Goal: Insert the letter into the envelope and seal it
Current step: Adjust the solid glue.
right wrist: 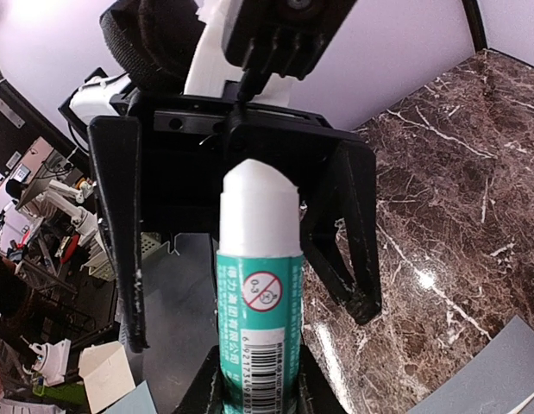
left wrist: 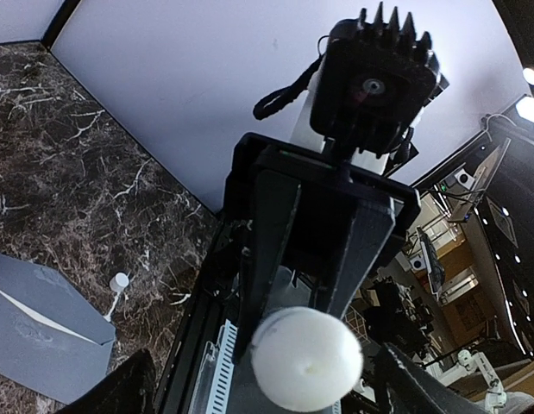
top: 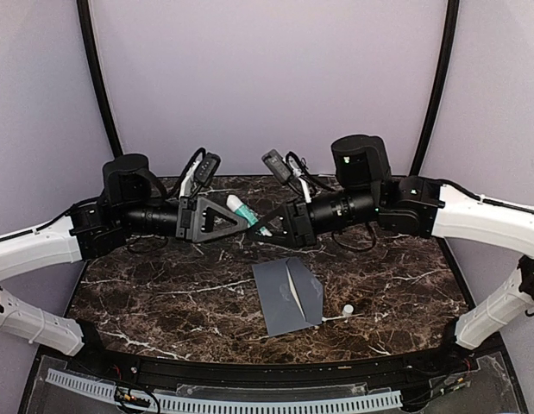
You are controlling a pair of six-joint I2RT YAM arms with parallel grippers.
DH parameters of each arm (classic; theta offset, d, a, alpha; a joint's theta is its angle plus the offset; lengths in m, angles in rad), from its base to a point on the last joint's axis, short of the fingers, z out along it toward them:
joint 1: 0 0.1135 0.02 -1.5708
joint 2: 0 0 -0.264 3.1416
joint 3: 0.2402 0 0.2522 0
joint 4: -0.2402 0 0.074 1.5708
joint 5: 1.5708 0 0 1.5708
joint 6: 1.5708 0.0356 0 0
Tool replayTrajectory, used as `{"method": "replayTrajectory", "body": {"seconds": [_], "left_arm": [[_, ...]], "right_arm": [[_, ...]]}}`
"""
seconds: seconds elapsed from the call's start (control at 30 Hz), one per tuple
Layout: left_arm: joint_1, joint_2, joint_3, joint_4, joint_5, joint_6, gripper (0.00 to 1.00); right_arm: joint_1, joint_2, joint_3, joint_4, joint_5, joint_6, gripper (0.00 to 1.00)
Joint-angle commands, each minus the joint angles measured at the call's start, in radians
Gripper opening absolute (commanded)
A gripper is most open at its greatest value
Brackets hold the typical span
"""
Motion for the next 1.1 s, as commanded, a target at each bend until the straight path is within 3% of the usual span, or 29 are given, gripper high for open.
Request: {"method": "replayTrajectory", "body": {"seconds": [0.0,0.17,0.47,0.67,0.9,1.07], "left_arm": [[0.004,0.014,0.035,-0.058,0.064,0.044,0.86],[0.010,0.011,0.038,-0.041,0.062,0.026,0.85],[0.011,0.047,0.037,0.012,0.116,-0.016,0.55],[0.011,0.072,0.055,-0.008,0.138,0.003,0.46],[0.011,0.093,0.061,-0.010,0.149,0.002,0.25],[0.011,0.097,0.057,0.000,0.165,-0.006,0.21]], "right_arm": [[-0.003,0.006,0.036,-0.081,-0.067,-0.064,0.12],[-0.004,0.000,0.030,-0.105,-0.075,-0.068,0.11],[-0.003,0.006,0.034,-0.141,-0.071,-0.083,0.10],[-0.003,0.010,0.033,-0.158,-0.047,-0.093,0.10],[-0.003,0.024,0.048,-0.191,-0.045,-0.112,0.10],[-0.005,0.028,0.060,-0.213,-0.028,-0.128,0.09]]}}
